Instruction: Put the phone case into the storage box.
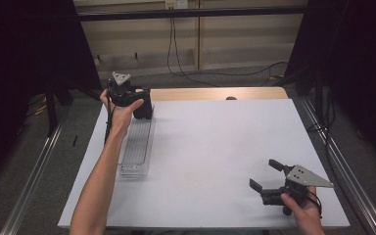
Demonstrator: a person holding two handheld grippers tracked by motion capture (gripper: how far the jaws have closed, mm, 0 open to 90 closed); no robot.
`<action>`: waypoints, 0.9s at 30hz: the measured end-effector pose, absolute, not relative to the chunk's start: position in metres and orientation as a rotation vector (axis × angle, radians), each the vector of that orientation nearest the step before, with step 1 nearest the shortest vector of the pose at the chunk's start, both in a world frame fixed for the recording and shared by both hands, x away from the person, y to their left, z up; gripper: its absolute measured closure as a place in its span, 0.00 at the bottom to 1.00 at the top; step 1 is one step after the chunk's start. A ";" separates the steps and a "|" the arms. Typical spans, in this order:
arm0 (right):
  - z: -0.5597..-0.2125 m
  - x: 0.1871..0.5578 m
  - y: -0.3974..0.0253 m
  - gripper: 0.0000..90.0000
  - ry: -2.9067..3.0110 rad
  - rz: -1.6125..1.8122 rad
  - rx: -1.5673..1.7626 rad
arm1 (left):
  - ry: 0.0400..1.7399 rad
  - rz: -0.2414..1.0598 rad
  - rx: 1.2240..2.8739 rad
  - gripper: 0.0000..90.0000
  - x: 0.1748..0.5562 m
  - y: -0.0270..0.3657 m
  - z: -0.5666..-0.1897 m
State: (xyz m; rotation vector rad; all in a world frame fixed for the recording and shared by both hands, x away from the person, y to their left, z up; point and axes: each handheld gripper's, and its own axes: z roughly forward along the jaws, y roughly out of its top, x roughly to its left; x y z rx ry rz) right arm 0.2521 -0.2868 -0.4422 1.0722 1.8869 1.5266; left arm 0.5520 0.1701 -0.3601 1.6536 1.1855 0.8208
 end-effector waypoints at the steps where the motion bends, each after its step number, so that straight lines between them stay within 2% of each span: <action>1: -0.442 0.252 -0.287 0.01 1.887 1.526 1.072 | 1.190 0.814 1.647 0.05 0.552 0.170 -0.360; 27: -0.442 0.252 -0.286 0.01 1.890 1.525 1.067 | 1.103 0.815 1.587 0.02 0.544 0.183 -0.345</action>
